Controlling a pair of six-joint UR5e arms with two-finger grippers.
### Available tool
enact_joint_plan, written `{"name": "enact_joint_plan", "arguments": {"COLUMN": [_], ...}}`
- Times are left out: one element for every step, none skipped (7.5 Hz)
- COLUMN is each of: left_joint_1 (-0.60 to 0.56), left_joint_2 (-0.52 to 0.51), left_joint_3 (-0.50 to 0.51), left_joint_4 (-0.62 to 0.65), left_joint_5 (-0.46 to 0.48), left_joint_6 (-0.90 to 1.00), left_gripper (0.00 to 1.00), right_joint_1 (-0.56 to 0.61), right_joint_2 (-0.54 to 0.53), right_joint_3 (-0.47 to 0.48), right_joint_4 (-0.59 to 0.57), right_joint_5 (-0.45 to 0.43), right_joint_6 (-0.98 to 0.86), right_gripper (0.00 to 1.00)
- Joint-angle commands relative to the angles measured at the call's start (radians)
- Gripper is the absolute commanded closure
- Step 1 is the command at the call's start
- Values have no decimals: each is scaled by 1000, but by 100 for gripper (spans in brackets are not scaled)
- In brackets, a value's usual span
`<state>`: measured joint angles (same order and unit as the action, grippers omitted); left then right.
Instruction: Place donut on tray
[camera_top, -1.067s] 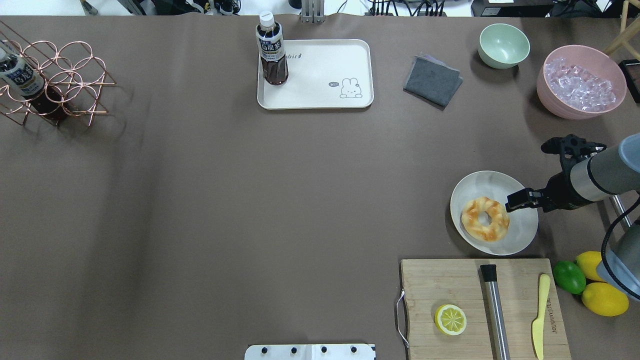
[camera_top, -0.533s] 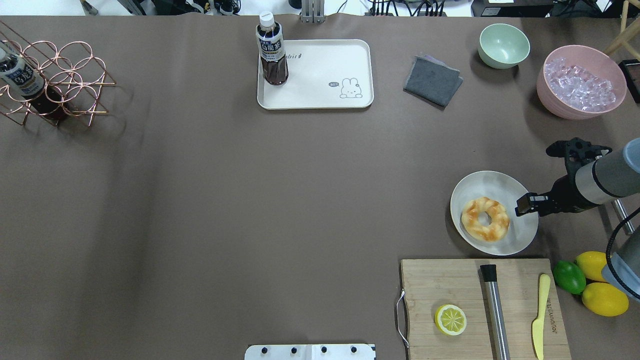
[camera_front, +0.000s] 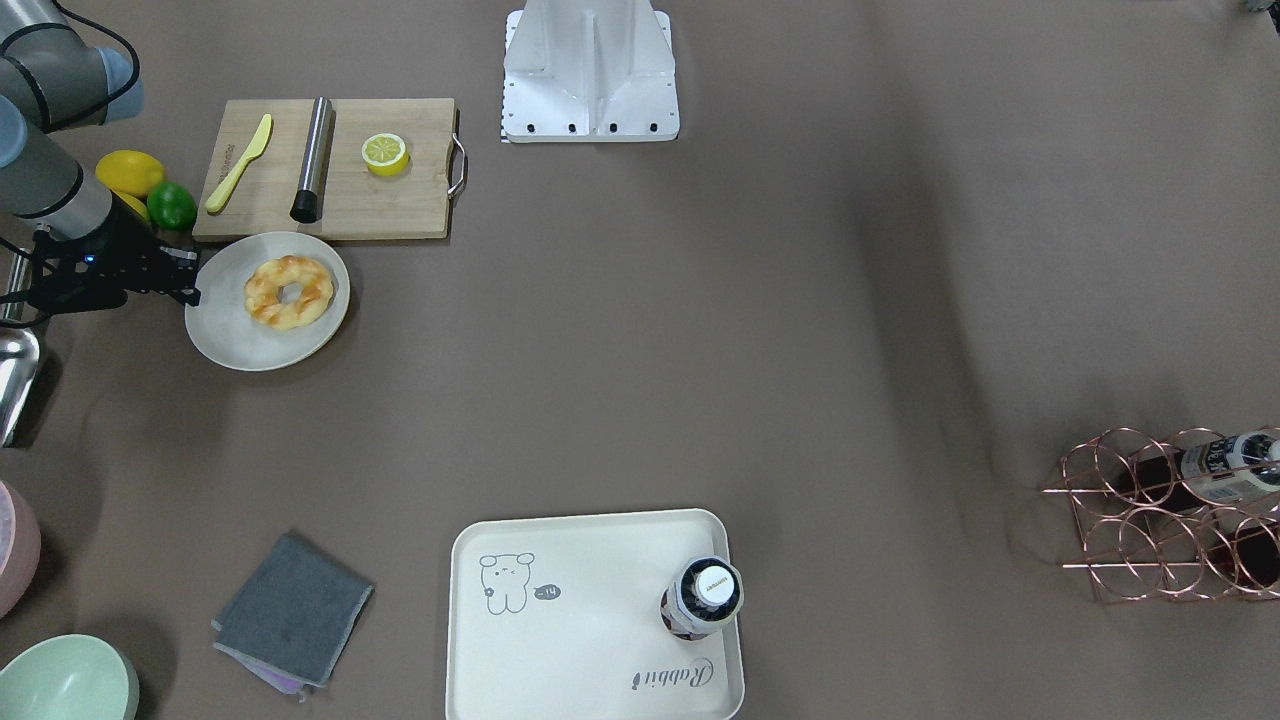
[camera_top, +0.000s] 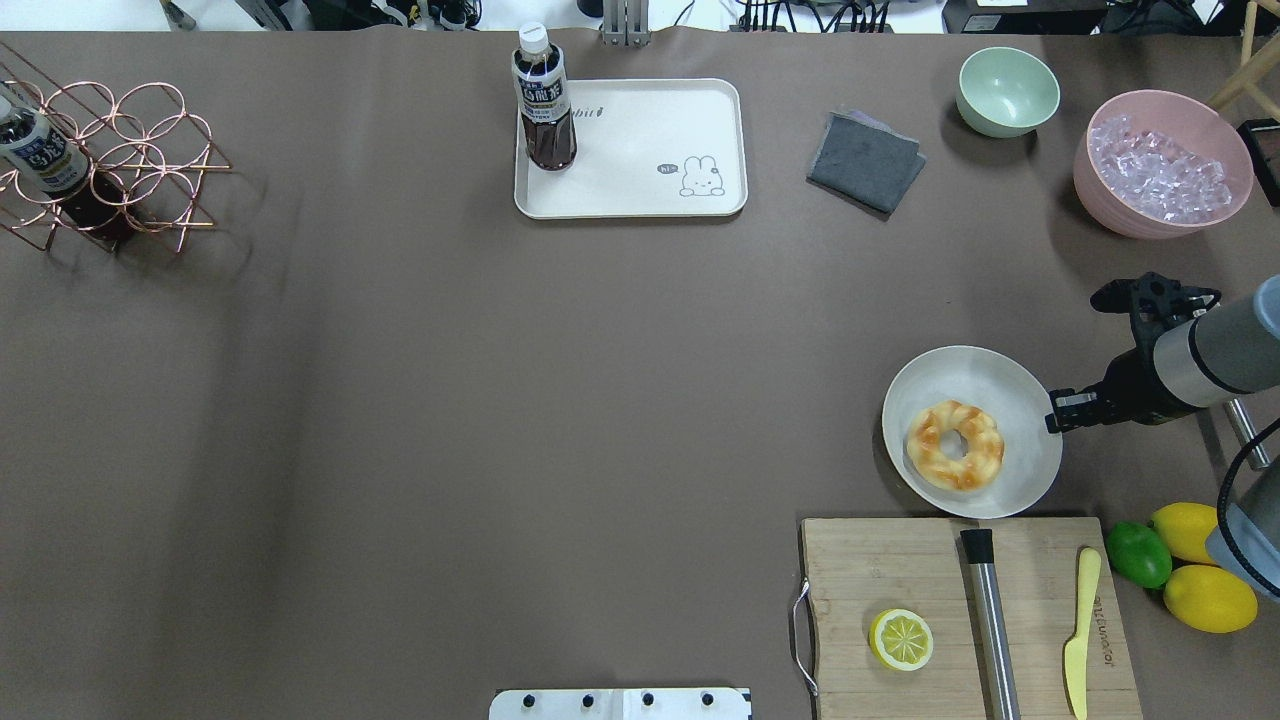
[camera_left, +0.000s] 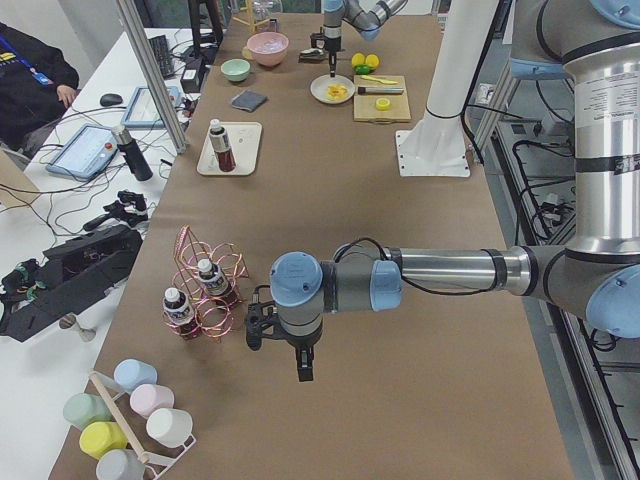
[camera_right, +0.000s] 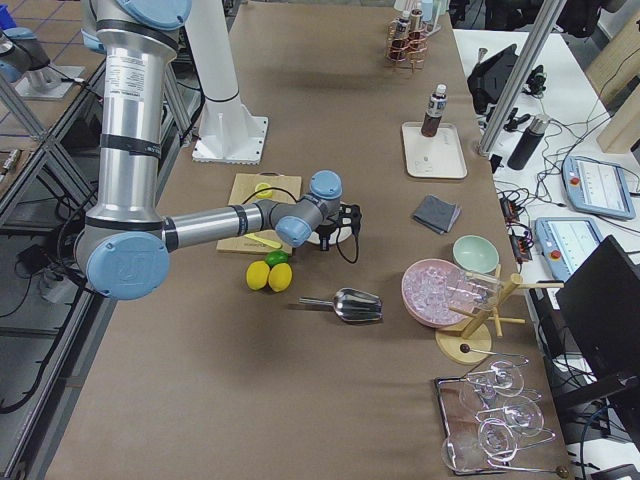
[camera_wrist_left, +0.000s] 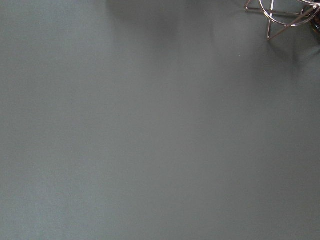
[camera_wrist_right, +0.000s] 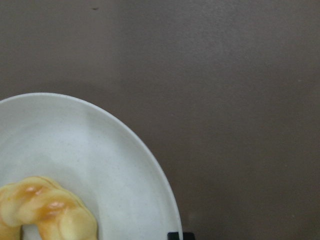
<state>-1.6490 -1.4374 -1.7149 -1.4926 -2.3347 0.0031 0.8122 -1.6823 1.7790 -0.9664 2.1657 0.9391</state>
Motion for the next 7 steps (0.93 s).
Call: {"name": "enact_joint_plan", "arguments": {"left_joint_1": [0, 0, 2, 0, 2, 2, 0], "left_joint_2": [0, -1, -3, -5, -12, -29, -49], "left_joint_3": [3, 3, 3, 3, 5, 21, 41], "left_joint_4": [-2, -2, -2, 0, 0, 0, 0], "left_joint_5": [0, 0, 0, 0, 0, 1, 0], "left_joint_6": [0, 0, 0, 0, 0, 0, 0], "left_gripper": [2, 2, 2, 2, 2, 2, 2], "right_joint_1": [48, 83, 102, 107, 114, 116, 123], "right_joint_2": [38, 62, 97, 154, 252, 392, 561], "right_joint_3": [51, 49, 49, 37, -16, -126, -250], "right_joint_4": [0, -1, -5, -11, -15, -50, -155], "right_joint_5": [92, 152, 164, 174, 174, 190, 209], "right_joint_6": [-3, 7, 12, 48, 102, 128, 121], "right_gripper": [100, 100, 100, 100, 100, 100, 100]}}
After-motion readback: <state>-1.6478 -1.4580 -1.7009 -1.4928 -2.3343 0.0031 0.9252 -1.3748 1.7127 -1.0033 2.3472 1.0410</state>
